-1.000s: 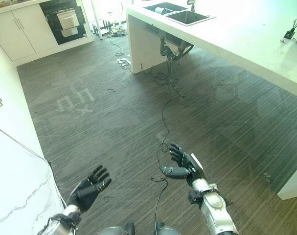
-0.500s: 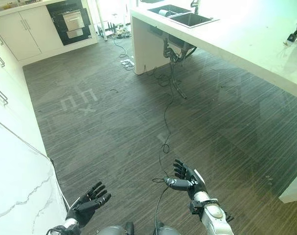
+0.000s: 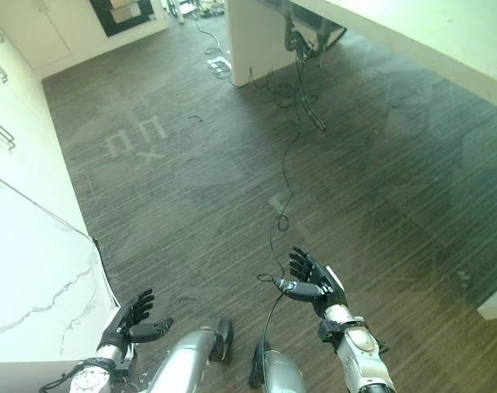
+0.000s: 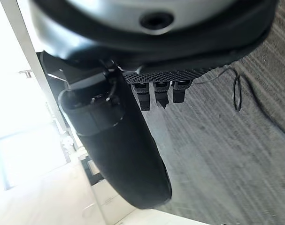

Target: Place the dishes in the dishwasher.

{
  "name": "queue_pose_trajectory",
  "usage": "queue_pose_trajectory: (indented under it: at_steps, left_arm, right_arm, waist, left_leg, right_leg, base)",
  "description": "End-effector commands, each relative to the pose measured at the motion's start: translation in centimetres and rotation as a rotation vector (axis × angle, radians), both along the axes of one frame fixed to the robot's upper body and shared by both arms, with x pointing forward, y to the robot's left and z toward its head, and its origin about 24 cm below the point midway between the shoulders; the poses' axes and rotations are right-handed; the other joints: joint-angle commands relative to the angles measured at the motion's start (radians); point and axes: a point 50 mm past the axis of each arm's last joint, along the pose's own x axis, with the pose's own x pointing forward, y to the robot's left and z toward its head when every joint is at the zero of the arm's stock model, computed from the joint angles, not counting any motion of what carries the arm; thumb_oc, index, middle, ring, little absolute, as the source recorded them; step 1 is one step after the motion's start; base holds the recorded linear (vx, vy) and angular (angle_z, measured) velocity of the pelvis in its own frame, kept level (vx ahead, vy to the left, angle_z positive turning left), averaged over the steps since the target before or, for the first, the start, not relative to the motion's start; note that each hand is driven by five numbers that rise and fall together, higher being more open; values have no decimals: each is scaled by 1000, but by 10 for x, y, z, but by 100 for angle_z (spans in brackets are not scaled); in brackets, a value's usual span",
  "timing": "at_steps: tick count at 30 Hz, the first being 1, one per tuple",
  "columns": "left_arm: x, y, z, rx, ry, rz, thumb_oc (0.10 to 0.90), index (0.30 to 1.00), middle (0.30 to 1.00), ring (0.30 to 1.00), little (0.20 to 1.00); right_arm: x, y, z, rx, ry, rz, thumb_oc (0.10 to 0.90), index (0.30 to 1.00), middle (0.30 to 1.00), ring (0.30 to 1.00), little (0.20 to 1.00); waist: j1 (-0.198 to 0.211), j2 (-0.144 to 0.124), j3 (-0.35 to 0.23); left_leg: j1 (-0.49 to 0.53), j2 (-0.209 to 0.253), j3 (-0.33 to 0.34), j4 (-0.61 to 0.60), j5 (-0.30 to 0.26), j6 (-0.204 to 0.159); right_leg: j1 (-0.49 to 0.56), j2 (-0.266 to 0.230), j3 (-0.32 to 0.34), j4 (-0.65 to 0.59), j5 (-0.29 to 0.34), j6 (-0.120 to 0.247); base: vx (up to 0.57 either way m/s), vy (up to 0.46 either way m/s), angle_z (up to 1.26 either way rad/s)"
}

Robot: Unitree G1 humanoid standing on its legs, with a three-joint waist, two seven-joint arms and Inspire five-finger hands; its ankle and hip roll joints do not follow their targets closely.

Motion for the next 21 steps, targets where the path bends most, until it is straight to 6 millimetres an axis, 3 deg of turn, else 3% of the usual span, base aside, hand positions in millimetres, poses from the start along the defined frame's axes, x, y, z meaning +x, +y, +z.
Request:
queue_pose_trajectory:
  at_steps: [1,3,5,7,9,10,11,13,15,17,18,19,21]
  left_arm:
    - [24,22,37,27,-214,-4,800,900,900,900,900]
    - [26,24,39,35,-217,-10,800,900,900,900,900]
    - [29,25,42,48,-224,-35,800,900,900,900,900]
    - [34,25,45,69,-220,-74,800,900,900,900,900]
    - [39,22,48,81,-218,-124,800,900,900,900,900]
    - [40,22,49,82,-218,-127,800,900,900,900,900]
    - [42,21,50,106,-207,-150,800,900,900,900,900]
    - [43,21,49,111,-191,-143,800,900,900,900,900]
    - [43,18,45,92,-169,-149,800,900,900,900,900]
    - [44,16,43,96,-155,-173,800,900,900,900,900]
    - [43,16,38,88,-129,-183,800,900,900,900,900]
    - [37,13,28,66,-96,-175,800,900,900,900,900]
    - [33,10,21,50,-72,-168,800,900,900,900,900]
  right_arm:
    - [10,6,36,-16,-233,28,800,900,900,900,900]
    - [11,6,31,19,-206,12,800,900,900,900,900]
    - [10,5,26,68,-186,-27,800,900,900,900,900]
    - [9,7,21,76,-166,-53,800,900,900,900,900]
    - [9,8,20,88,-170,-97,800,900,900,900,900]
    - [9,8,20,88,-170,-100,800,900,900,900,900]
    - [9,10,19,98,-162,-117,800,900,900,900,900]
    - [11,13,15,114,-135,-113,800,900,900,900,900]
    - [10,10,10,113,-96,-124,800,900,900,900,900]
    - [7,1,4,90,-64,-144,800,900,900,900,900]
    - [3,-9,-2,90,-33,-161,800,900,900,900,900]
    - [-3,-16,-9,80,-1,-163,800,900,900,900,900]
    - [-6,-19,-14,79,16,-163,800,900,900,900,900]
  waist:
    - [19,-45,-84]
    - [32,-49,-106]
    - [41,-60,-126]
    - [37,-67,-147]
    - [24,-66,-152]
    - [24,-67,-153]
    - [20,-49,-152]
    - [4,-47,-138]
    - [-30,-39,-123]
    - [-55,-34,-106]
    - [-75,-43,-99]
    - [-105,-74,-89]
    - [-115,-83,-91]
  left_leg:
    - [-28,-7,52,97,8,28]
    - [-5,-35,15,97,-16,46]
    - [20,-55,20,97,-46,75]
    - [55,-83,17,97,-91,115]
    - [98,-135,-9,97,-140,169]
    - [99,-138,-9,97,-141,171]
    - [126,-141,-24,97,-164,187]
    - [171,-148,-23,97,-195,197]
    - [209,-150,-45,97,-207,192]
    - [249,-152,-79,97,-222,182]
    - [275,-159,-103,97,-243,174]
    - [343,-199,-126,97,-293,171]
    - [375,-213,-144,97,-324,173]
  right_leg:
    - [267,-15,15,-300,12,117]
    - [314,-13,46,-300,-9,134]
    - [383,-11,47,-300,-23,138]
    - [438,-16,29,-300,107,177]
    - [344,-35,58,-46,291,249]
    - [337,-37,60,-37,293,251]
    - [252,-36,53,130,394,268]
    - [146,-55,37,217,347,246]
    - [77,-7,19,119,274,212]
    - [28,-1,1,-34,256,190]
    - [4,-11,-17,-222,293,182]
    - [-100,-70,-14,-300,315,206]
    - [-151,-97,-6,-300,325,219]
  base:
    - [214,355,0]
    - [353,426,-10]
    - [373,335,-17]
    - [277,299,-31]
    - [204,327,8]
    - [145,313,50]
    - [116,269,67]
    - [147,239,55]
    - [176,74,11]
    - [309,-5,44]
    - [664,-72,82]
    - [629,-76,53]
    - [571,-61,40]
